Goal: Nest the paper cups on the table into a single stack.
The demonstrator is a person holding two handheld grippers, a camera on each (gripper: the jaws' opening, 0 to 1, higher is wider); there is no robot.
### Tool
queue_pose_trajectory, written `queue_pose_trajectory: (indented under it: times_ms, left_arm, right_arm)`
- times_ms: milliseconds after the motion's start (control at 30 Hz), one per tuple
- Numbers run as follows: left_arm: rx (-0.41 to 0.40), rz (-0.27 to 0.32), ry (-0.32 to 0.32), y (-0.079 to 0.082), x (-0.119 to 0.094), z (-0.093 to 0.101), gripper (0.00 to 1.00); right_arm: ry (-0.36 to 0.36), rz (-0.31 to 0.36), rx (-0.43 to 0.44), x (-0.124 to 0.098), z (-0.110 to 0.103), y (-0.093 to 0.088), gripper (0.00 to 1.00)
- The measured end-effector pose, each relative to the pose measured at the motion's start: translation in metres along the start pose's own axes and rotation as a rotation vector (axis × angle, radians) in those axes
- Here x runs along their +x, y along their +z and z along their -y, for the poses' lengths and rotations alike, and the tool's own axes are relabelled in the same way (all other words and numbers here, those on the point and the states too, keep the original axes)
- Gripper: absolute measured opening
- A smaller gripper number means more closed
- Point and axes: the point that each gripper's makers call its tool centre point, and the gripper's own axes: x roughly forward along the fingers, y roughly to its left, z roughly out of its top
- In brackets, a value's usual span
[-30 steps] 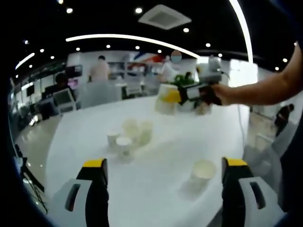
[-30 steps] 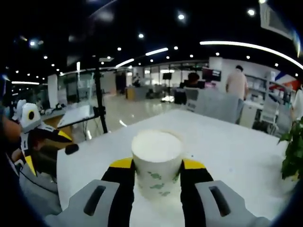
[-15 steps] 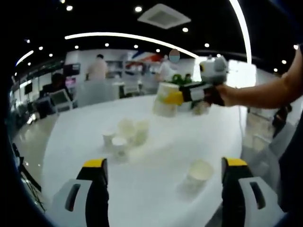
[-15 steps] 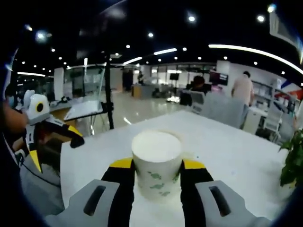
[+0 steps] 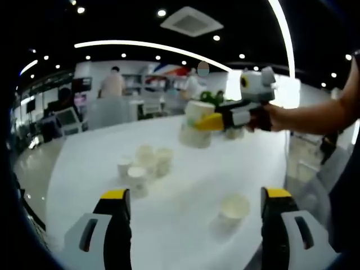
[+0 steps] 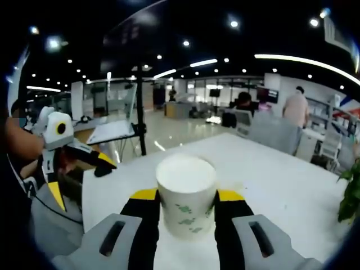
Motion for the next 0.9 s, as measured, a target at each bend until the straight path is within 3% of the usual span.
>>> queue_pose_trajectory:
  times_ms: [300, 500, 667, 900]
  left_arm:
    - [-0.018, 0.022, -0.018, 0.005, 0.002, 0.005, 0.93]
    - [-0.002, 0.018, -0.068, 0.008, 0.005, 0.018, 0.9]
    - [-0.012, 0.035, -0.098, 0.014, 0.008, 0.023, 0.84]
    - [-0.02, 0.062, -0.157, 0.023, 0.011, 0.036, 0.74]
  right_arm:
    - [0.079, 0.031, 0.012, -0.005, -0.028, 0.008, 0.35]
    - [0.133, 0.038, 0.017, -0.008, -0.047, 0.011, 0.35]
    - [0.167, 0.043, 0.002, -0.013, -0.06, 0.015, 0.35]
    - [0.256, 0.108, 0.03, -0.025, -0.082, 0.029, 0.36]
